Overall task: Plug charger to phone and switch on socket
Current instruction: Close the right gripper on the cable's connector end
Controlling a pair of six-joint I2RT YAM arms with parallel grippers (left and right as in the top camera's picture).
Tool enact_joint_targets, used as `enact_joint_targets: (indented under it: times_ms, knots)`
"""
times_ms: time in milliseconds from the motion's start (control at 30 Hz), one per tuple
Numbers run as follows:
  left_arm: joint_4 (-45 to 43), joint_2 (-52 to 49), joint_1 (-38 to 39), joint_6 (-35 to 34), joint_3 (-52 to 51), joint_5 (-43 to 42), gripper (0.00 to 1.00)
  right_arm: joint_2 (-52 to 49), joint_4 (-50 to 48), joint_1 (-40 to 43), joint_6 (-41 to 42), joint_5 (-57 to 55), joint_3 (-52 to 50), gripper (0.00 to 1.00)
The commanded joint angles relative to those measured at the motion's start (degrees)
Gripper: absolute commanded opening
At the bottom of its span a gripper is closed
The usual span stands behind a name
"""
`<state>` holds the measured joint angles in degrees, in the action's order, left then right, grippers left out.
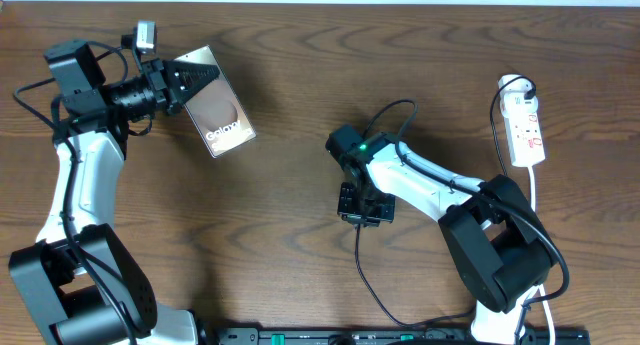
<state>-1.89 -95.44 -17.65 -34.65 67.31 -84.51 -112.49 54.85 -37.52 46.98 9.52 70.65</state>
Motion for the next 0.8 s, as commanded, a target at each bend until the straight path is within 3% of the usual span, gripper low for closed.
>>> enact_joint_targets:
  times_ms: [0,167,533,767]
  knots:
    - [-0.3,0.5,0.0,0.2,0.4,-1.1,0.07,-0.7,-0.2,-0.5,1.2,0.3,-1.1,0.12]
    - [-0.2,0.5,0.0,0.2,0.4,-0.9,0.07,-0.7,-0.2,-0.5,1.2,0.2,-1.1,0.08]
    - [-0.3,0.5,0.0,0.2,0.4,-0.9,0.07,-0.7,-0.7,-0.5,2.4,-0.6,-1.1,0.17]
    - [-0.2,0.5,0.0,0.2,0.4,-0.9,0.07,-0.7,-0.9,-0.4,3.2,-1.2,-1.1,0.14]
